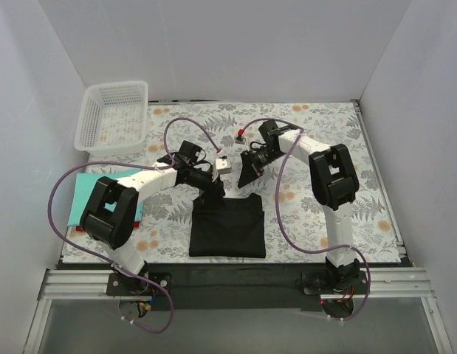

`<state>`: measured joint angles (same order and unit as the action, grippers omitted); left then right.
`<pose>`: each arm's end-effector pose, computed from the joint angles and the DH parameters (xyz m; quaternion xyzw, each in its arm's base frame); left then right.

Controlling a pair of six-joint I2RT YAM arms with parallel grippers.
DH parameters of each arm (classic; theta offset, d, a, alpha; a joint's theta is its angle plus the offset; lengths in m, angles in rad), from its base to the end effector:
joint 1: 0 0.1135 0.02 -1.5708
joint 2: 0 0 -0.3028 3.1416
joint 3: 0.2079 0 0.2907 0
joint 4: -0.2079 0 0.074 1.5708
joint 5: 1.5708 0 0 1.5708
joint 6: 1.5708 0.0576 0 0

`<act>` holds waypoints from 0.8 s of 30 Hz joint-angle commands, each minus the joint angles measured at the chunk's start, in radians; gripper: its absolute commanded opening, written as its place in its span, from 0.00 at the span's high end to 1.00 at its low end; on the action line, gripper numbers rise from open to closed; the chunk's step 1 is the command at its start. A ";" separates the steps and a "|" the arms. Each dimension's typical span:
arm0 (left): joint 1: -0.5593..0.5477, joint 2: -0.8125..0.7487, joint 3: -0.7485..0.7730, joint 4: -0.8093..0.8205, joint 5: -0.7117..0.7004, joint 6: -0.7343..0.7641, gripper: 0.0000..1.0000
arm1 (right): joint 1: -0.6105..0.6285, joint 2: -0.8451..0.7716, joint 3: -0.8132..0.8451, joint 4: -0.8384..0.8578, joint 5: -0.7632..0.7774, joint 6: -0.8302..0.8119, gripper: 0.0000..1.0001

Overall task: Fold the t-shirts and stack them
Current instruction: Fold the tshirt

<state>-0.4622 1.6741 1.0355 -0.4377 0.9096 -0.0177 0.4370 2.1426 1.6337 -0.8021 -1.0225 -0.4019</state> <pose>0.3085 -0.2045 0.1970 0.2969 0.8259 -0.4660 0.1123 0.4215 0.2512 0.1814 -0.4101 0.7640 0.4870 0.1044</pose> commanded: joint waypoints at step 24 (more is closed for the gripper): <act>-0.092 0.125 -0.037 0.057 -0.046 0.010 0.75 | 0.063 0.135 -0.008 0.030 -0.034 0.089 0.94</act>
<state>-0.5480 1.8126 1.0031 -0.3897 0.8597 -0.0219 0.4881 2.2799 1.6249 -0.7788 -1.0546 -0.2935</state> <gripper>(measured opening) 0.282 0.064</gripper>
